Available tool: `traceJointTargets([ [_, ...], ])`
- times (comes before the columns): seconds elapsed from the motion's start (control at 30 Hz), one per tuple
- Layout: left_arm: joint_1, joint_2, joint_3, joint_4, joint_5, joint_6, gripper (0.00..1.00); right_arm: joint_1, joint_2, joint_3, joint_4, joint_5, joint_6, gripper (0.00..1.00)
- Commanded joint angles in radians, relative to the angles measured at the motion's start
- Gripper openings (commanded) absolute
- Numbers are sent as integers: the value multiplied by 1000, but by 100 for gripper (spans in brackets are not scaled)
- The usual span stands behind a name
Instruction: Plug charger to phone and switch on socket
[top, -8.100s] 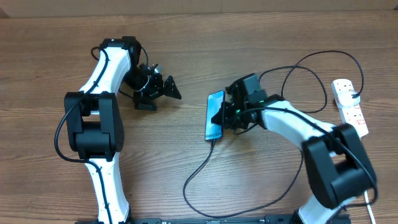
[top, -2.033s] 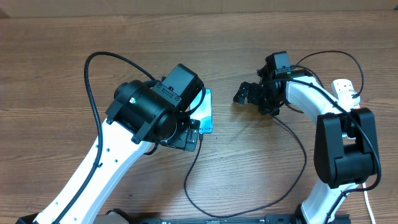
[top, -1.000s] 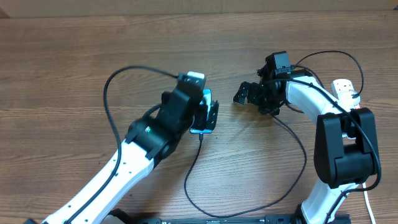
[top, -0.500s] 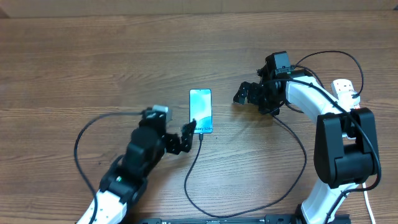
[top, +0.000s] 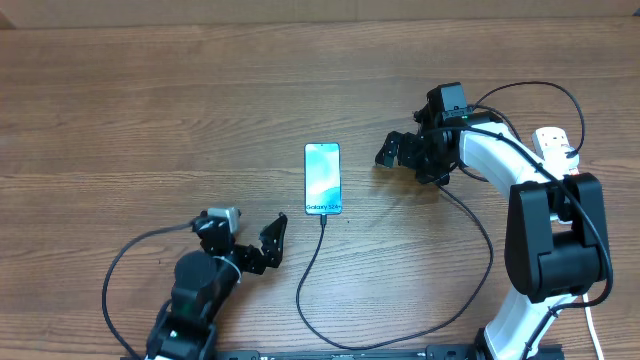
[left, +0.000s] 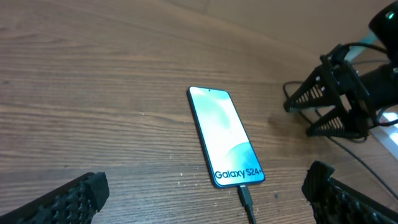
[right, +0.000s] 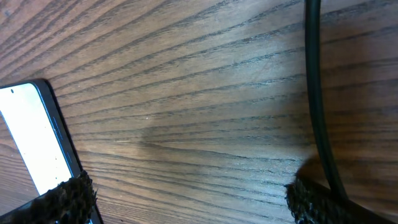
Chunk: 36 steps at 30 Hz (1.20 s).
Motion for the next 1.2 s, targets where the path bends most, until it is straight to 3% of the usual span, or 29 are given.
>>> traceJointTargets([
  [0.0, 22, -60, -26, -7, 30, -26, 100, -6, 43, -30, -2, 54, -8, 100],
  [0.23, 75, -147, -26, -94, 21, 80, 99, -6, 43, -30, -2, 54, -8, 100],
  [0.47, 116, -269, -26, -281, -5, 290, 100, -6, 43, -30, -2, 54, -8, 100],
  [0.73, 122, -432, -26, -294, -64, 457, 100, -6, 43, -30, -2, 54, -8, 100],
  [0.9, 177, -576, -26, -293, -78, 478, 100, -6, 43, -30, -2, 54, -8, 100],
  [1.17, 214, -571, -26, -296, -92, 477, 100, -6, 43, -30, -2, 54, -8, 100],
])
